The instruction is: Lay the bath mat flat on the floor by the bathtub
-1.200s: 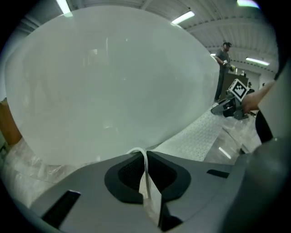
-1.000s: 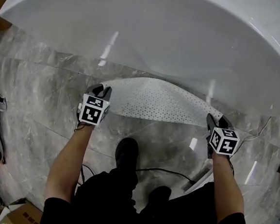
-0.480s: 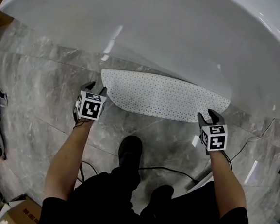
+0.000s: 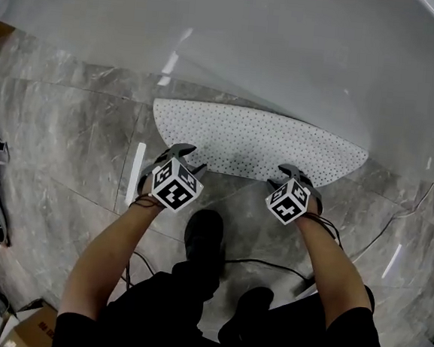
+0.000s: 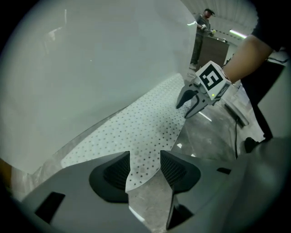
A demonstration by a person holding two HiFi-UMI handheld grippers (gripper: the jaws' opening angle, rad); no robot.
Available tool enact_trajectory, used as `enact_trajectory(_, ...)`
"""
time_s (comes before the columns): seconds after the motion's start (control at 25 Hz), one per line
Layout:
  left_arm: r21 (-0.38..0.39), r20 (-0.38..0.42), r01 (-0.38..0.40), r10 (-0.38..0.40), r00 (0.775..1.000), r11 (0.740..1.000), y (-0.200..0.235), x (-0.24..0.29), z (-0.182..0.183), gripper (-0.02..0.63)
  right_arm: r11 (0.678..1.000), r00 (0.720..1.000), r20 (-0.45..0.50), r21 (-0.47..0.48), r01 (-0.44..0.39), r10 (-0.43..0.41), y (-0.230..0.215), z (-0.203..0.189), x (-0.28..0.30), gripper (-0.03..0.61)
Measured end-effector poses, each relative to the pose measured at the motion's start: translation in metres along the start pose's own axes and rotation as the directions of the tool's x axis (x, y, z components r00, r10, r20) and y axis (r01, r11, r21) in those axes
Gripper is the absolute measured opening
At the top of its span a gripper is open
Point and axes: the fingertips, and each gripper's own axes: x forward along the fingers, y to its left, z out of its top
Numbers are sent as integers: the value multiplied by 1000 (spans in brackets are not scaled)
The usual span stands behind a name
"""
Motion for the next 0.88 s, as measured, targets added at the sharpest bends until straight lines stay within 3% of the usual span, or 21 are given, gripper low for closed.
enact_trajectory(0.24, -16, -41, 88, -89, 995, 996, -16, 24, -4, 222, 999, 999, 4, 0, -38, 38, 2, 0, 3, 219)
enact_trajectory(0.32, -27, -57, 107, -108, 992, 994, -19, 30, -6, 227, 998, 998, -3, 10, -57, 57, 6, 1, 4, 146)
enact_trajectory(0.48, -3, -83, 141, -141, 987, 990, -31, 39, -8, 237, 999, 999, -15, -20, -41, 41, 14, 1, 4, 97)
enact_trajectory(0.56, 25, -94, 156, -153, 984, 987, -39, 42, -10, 239, 997, 997, -25, -47, -67, 66, 19, -2, 2, 125)
enact_trajectory(0.6, 37, -99, 163, -159, 982, 986, -42, 43, -10, 240, 995, 997, -33, -62, -78, 76, 19, -4, 1, 221)
enact_trajectory(0.88, 81, -134, 200, -188, 973, 976, -57, 49, -15, 247, 992, 996, -28, -86, -87, 85, 14, -8, 2, 229)
